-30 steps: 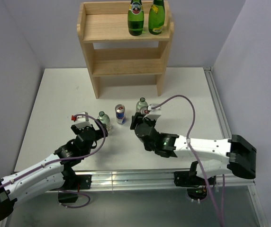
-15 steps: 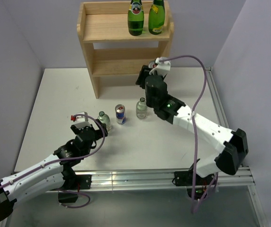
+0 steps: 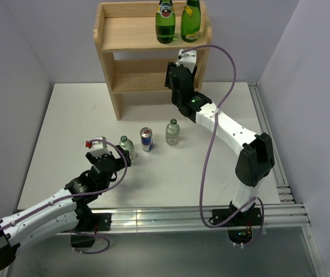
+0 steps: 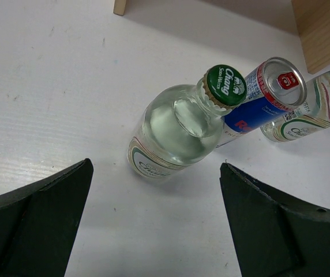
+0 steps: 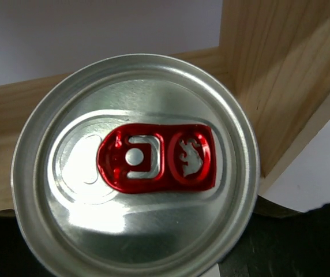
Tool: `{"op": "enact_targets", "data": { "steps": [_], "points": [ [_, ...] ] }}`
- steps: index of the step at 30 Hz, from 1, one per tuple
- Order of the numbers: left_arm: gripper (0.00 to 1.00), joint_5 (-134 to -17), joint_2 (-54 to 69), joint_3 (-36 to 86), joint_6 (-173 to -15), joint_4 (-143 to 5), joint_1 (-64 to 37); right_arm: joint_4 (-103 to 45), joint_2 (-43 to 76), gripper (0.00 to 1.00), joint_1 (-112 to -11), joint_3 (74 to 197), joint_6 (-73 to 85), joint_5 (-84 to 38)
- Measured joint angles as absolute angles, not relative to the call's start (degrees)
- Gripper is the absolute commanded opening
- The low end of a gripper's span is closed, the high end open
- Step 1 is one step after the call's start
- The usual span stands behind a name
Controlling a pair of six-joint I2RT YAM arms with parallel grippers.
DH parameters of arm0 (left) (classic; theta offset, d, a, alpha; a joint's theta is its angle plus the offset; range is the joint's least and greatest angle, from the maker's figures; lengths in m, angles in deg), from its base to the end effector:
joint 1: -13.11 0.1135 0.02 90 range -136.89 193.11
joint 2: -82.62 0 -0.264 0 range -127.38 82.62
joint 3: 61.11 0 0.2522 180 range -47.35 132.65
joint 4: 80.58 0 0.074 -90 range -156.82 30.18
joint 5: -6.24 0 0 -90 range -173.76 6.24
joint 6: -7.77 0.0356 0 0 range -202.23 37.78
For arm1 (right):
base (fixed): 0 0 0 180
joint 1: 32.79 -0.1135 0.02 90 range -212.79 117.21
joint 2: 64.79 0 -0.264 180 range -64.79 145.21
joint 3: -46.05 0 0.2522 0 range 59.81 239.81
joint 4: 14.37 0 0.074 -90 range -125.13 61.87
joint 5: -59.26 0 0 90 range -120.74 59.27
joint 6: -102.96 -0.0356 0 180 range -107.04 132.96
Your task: Place and organize the beverage onto the shelf
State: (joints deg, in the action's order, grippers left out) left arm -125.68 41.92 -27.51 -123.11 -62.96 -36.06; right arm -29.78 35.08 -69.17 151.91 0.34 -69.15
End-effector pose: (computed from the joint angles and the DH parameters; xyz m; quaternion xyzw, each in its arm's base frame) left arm 0.1235 -0.1066 0.2125 -0.1356 0.7982 -0.1434 0.5691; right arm 0.3485 0.2293 0.3832 0.0599 0.7487 0.0249 0.6597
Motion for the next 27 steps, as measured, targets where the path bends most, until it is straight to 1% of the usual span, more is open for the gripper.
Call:
{"op": "enact_targets", "data": {
  "steps": [9,15,23,27],
  "points": [
    [0.99,-125.65,41.92,-27.51,-123.13,-62.96,-36.06,-31.16,40.99,0.0,-64.15,158.53,1.1,-68.32],
    [0.99,-125.65,41.92,-27.51,-123.13,-62.99,-36.1,-31.09,44.15,0.0,-61.94,160.37,1.08,-67.58],
    [0.99,-125.65,41.92,-27.51,-123.11,-62.99,-36.1,-31.01,47.24,0.0,-61.41,165.2,0.65,-67.58],
    [0.99,-125.65,41.92,-27.51,-123.11,-62.99,-36.1,-30.52,47.52,0.0,-61.37,165.26,0.16,-67.31]
  ]
}}
